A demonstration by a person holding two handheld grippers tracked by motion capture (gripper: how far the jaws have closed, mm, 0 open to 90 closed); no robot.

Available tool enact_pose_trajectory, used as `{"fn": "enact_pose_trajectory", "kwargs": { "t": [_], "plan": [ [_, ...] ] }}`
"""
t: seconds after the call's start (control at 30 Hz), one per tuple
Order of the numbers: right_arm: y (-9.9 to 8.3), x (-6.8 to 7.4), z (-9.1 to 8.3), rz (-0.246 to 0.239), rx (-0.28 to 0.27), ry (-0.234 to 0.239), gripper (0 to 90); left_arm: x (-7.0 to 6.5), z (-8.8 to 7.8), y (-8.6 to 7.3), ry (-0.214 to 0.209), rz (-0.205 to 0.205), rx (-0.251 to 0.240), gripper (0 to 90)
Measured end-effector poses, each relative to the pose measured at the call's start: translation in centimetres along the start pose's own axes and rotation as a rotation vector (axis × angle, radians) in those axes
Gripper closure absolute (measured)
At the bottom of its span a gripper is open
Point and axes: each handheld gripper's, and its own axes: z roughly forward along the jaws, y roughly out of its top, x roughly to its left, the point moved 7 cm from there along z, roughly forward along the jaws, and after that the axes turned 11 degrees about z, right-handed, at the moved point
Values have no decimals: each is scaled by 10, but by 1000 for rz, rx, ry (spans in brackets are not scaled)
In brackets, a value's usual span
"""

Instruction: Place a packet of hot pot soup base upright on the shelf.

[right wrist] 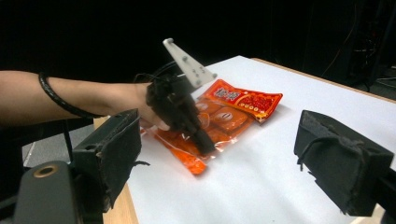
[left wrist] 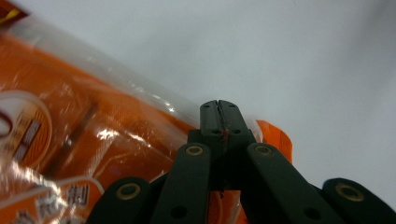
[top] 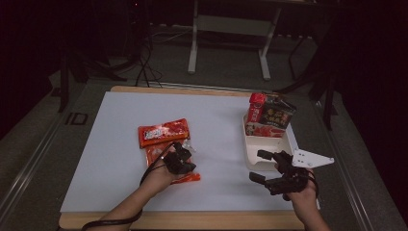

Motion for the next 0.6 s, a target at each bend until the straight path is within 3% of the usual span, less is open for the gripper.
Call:
{"fn": "enact_pose_trajectory", "kwargs": {
  "t": [0.27, 0.33, 0.43, 0.5, 0.53, 0.6],
  "plan": [
    [0, 0, 2, -2, 3, -2, 146, -5, -12, -16, -23, -19, -23, 900],
    [0, 0, 2, -1, 6, -3, 146, -8, -14, -17, -36, 1, -43, 900],
    [0, 0, 3, -3, 6, 0, 146, -7, -18, -20, -56, -31, -91, 900],
    [0, 1, 3, -3, 7, 0, 146, -5, -21, -21, -34, -30, -104, 900],
    [0, 1, 4, -4, 7, 0, 146, 2, -29, -22, -18, -56, -137, 900],
    [0, 0, 4, -4, 10, 3, 186, 10, -37, -25, 21, -66, -140, 900]
  ]
}}
